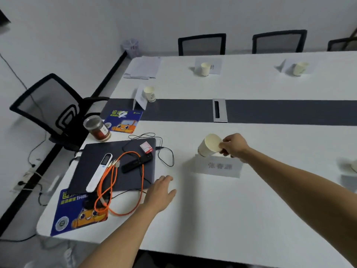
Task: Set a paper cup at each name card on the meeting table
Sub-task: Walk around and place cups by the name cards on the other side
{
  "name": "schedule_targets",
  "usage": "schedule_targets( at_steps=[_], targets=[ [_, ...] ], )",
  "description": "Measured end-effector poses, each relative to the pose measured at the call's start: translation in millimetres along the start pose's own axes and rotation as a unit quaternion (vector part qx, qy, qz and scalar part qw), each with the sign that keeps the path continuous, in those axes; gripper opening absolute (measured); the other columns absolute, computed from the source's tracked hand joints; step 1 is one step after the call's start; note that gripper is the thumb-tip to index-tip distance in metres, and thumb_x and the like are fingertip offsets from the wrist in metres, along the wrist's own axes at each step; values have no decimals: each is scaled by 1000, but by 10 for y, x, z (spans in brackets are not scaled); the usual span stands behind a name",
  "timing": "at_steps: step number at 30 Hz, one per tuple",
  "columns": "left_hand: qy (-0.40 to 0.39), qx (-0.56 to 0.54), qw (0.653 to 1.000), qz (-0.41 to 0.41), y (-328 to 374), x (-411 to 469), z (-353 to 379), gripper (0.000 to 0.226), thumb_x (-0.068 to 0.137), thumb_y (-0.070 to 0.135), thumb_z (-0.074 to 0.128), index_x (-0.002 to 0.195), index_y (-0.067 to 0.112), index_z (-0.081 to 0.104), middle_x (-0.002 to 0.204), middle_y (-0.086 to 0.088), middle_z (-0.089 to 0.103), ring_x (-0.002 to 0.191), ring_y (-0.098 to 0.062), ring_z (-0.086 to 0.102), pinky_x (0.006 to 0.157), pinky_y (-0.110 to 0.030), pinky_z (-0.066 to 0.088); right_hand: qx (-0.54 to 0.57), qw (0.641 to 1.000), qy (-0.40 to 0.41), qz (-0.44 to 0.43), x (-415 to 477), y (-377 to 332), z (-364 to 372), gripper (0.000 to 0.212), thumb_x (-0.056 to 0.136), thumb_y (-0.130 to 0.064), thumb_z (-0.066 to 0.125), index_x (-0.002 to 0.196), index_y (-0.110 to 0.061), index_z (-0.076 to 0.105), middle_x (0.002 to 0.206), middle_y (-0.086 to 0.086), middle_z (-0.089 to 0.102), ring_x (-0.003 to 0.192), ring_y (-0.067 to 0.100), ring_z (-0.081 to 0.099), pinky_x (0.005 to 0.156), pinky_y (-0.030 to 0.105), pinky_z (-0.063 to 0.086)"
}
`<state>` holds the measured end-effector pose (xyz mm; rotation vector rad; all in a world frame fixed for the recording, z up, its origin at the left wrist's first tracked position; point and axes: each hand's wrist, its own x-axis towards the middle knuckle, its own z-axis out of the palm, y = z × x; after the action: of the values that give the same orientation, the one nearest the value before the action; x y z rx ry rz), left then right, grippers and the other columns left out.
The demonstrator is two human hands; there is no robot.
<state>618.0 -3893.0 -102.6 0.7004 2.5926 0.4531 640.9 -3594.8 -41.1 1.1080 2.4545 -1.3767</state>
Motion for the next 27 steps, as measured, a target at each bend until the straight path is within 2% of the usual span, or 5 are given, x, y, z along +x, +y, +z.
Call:
schedule_targets(
  at_steps=[7, 11, 13, 16, 27],
  targets=[
    [-45, 103, 991, 70, -228, 713, 397, 48, 99, 40, 42, 141, 17, 41, 143, -5, 42, 128, -25, 43, 105, -35, 35, -2, 991, 89, 99, 527, 220, 7, 17, 87, -11, 61, 98, -3, 71, 70, 8, 72, 62, 19, 65, 51, 26, 46],
    [-84, 165, 979, 89, -422, 902, 683, 56, 99, 43, 41, 148, 17, 33, 160, -12, 20, 147, -29, 20, 117, -39, 22, -19, 986, 103, 132, 748, 350, 184, 16, 85, -13, 61, 97, -8, 71, 72, 6, 73, 73, 23, 72, 75, 40, 61],
    [-82, 177, 976, 95, -527, 939, 803, 58, 95, 43, 48, 145, 14, 43, 158, -17, 29, 146, -34, 27, 116, -44, 26, -35, 984, 103, 143, 838, 356, 258, 13, 83, -15, 61, 92, -12, 70, 72, 4, 74, 78, 25, 74, 82, 44, 60],
    [-77, 179, 975, 109, -652, 942, 935, 60, 90, 45, 38, 138, 11, 52, 149, -21, 42, 139, -37, 40, 112, -47, 26, -59, 981, 99, 159, 945, 364, 350, 8, 81, -17, 60, 85, -17, 68, 70, 1, 74, 80, 24, 74, 83, 44, 59],
    [-46, 192, 972, 131, -824, 939, 1125, 64, 96, 47, 30, 151, 13, 31, 159, -18, 23, 148, -33, 21, 117, -49, 18, -70, 972, 110, 196, 1071, 473, 461, 14, 81, -18, 60, 88, -13, 71, 71, 1, 75, 80, 23, 75, 84, 42, 59]
  ],
)
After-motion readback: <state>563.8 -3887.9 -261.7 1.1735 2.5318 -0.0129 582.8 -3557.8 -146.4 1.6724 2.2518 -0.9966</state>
